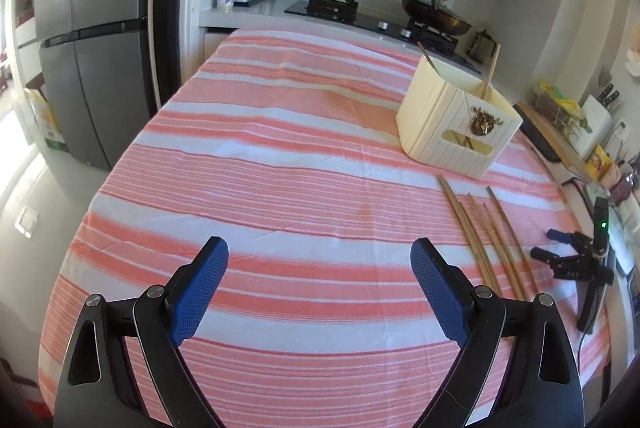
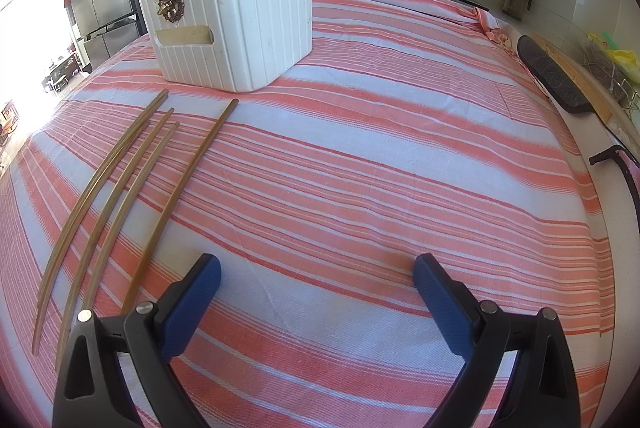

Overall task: Organize utensils
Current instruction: 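Move both open tools toward the loose wooden chopsticks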

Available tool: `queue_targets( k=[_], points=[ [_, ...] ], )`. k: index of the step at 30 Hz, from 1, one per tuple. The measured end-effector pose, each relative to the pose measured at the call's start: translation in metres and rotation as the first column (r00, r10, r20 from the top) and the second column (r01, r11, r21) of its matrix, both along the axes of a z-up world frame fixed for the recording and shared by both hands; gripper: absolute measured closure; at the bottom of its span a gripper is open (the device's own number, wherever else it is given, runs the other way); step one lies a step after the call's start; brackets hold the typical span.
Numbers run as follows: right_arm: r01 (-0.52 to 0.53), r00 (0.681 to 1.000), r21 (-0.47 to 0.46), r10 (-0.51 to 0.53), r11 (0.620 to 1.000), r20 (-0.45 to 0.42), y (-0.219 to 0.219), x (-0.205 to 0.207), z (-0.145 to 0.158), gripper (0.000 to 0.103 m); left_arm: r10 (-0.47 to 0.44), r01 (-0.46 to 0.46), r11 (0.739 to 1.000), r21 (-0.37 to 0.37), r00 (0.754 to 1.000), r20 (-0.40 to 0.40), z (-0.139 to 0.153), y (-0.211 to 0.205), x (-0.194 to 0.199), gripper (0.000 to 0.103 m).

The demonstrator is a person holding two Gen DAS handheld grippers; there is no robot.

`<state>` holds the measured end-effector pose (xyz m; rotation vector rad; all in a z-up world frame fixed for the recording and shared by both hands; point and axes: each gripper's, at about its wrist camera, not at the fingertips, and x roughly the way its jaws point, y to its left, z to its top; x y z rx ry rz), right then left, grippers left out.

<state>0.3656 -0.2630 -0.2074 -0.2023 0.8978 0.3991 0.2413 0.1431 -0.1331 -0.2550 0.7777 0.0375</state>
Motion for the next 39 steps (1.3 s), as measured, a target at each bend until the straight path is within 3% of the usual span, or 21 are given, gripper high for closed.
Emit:
queue_targets(
  k=[10, 27, 39],
  points=[
    [0.000, 1.000, 0.000, 0.000, 1.000, 0.000, 0.000, 0.000, 0.000, 0.004, 0.040, -0.038, 0.998, 0.048, 0.998, -0.044, 0.006, 0.034, -0.012, 0.010],
    [0.000, 1.000, -0.001, 0.000, 1.000, 0.001, 0.000, 0.000, 0.000, 0.004, 0.058, -0.058, 0.998, -0.030, 0.998, -0.001, 0.009, 0.043, -0.034, 0.010],
    [0.000, 1.000, 0.000, 0.000, 1.000, 0.001, 0.000, -0.001, 0.000, 0.004, 0.075, -0.073, 0.996, 0.055, 0.997, -0.033, 0.012, 0.063, -0.051, 0.010]
  ],
)
